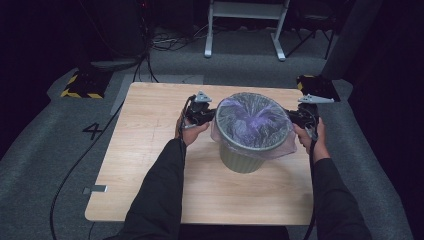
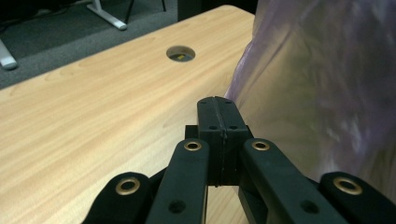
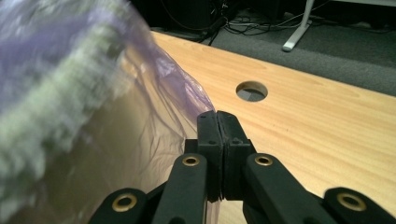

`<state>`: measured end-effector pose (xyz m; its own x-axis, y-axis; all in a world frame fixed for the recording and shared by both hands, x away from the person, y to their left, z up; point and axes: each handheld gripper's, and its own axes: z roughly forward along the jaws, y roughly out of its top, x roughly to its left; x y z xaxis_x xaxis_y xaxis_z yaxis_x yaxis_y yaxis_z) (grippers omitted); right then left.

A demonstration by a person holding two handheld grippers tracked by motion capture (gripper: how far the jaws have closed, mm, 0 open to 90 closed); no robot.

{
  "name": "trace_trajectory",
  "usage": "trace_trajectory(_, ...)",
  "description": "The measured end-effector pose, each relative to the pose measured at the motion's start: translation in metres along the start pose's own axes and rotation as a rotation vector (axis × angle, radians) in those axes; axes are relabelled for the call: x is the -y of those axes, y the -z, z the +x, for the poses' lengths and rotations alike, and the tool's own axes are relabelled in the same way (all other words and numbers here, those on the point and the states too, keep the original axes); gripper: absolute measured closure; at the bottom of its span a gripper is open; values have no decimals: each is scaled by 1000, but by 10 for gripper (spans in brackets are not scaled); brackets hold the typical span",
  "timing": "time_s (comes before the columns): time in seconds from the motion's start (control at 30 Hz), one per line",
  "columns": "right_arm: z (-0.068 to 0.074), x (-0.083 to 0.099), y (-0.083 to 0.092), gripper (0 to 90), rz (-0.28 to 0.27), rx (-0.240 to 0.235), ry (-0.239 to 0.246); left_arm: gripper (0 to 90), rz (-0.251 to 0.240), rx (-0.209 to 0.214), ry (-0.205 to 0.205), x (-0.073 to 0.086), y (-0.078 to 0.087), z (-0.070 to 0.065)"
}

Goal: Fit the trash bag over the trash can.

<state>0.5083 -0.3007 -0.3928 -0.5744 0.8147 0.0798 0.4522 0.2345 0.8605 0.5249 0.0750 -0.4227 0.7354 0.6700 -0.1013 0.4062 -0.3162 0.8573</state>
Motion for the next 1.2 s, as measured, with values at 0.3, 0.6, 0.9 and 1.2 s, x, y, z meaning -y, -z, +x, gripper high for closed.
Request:
trace_trajectory(0.3,-7,10,23,526,-23,31,18,605,-89,-29,17,11,40,8)
trace_trajectory(0.6,-16,15,66,335,-14,86,103,438,-112,38,-107,18,93,-6)
trace_trajectory(0.9,-15,20,92,299,-43,79,126,264,-102,150,-177,20,99,-33)
trace_trajectory(1.2,3,25,90,327,68,196,306,451,-76,155,-223,17,89,-50)
